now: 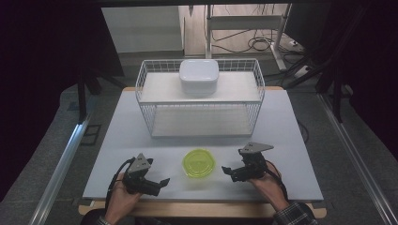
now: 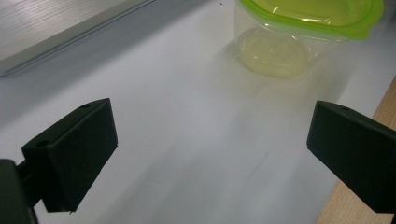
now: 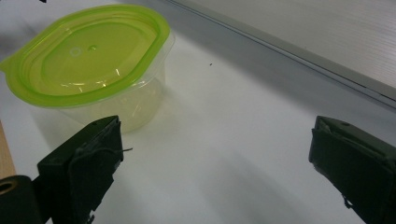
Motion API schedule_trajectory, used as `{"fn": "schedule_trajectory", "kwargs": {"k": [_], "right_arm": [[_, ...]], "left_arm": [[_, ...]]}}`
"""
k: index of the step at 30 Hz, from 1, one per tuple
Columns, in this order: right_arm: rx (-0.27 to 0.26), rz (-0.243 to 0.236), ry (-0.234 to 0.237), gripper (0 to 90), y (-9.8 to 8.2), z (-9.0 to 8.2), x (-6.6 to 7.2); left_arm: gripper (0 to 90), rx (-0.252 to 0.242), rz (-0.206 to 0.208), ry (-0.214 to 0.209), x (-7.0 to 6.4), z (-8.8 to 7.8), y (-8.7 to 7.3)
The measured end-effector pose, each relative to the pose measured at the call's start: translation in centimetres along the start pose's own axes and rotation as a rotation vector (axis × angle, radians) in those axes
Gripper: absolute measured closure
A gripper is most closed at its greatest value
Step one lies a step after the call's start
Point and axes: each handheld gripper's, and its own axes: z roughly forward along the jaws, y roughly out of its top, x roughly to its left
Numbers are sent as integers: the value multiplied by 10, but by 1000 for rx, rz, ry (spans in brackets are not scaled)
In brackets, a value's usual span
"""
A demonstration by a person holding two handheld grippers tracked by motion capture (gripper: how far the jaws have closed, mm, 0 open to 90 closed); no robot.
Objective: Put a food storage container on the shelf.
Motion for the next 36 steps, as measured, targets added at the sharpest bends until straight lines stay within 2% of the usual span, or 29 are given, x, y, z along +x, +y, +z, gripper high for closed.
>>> {"fn": "schedule_trajectory", "kwargs": {"k": [3, 7, 13, 23, 28, 36], "right_arm": [[15, -2, 14, 41, 1, 2, 1], [43, 22, 47, 50, 4, 4, 3], [48, 30, 63, 41, 10, 5, 6], [57, 97, 112, 25, 23, 7, 5], [62, 132, 143, 78, 29, 7, 1], [76, 179, 224, 182, 37, 15, -6]], "left_arm": [[17, 6, 0, -1, 0, 1, 0], [17, 10, 2, -2, 0, 2, -1], [18, 10, -8, -8, 2, 3, -2], [18, 25, 0, -10, 1, 5, -2], [18, 22, 2, -9, 1, 6, -2], [18, 25, 8, -10, 0, 7, -2]]}}
